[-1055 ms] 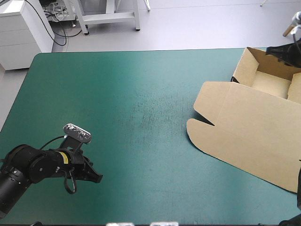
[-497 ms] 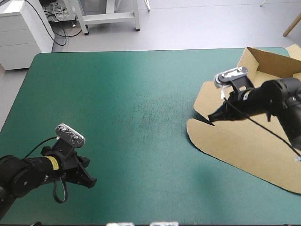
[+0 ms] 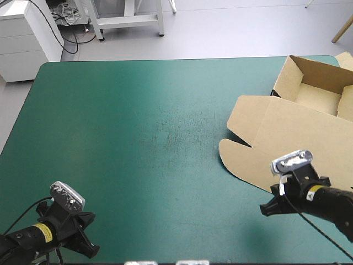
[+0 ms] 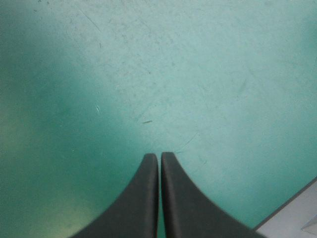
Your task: Fold the box
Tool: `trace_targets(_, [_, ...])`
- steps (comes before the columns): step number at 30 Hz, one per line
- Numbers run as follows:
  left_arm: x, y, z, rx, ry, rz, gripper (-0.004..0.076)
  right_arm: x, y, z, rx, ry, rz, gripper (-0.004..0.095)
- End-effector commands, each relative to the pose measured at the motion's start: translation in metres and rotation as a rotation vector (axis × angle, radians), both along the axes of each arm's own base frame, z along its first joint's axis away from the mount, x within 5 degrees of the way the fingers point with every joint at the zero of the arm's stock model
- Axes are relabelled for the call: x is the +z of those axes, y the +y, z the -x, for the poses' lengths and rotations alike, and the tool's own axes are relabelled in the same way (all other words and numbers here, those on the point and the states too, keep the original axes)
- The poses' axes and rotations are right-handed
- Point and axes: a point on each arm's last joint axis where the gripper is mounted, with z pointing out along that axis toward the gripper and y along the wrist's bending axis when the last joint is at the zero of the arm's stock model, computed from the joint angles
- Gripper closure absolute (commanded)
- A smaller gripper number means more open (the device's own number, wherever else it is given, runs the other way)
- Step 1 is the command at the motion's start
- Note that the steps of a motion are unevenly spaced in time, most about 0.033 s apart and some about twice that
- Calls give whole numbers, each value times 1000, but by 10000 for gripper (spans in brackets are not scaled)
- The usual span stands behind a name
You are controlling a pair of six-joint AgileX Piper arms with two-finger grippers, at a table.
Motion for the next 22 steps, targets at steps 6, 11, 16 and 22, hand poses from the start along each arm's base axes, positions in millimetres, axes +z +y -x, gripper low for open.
trace_targets(6, [-3,-1,1,7,-52,53,731,-25,-9,39,-10,-148,-50,928])
trace_targets(11, [-3,-1,1,7,-52,53,731,-28,-12,52,-10,-199,-63,928])
trace_targets(16, [-3,-1,1,8,-52,49,731,-26,-13,55,-11,-222,-69,928])
trace_targets(22, [-5,0,2,9,-32,41,731,-26,-13,55,-11,-222,-69,928])
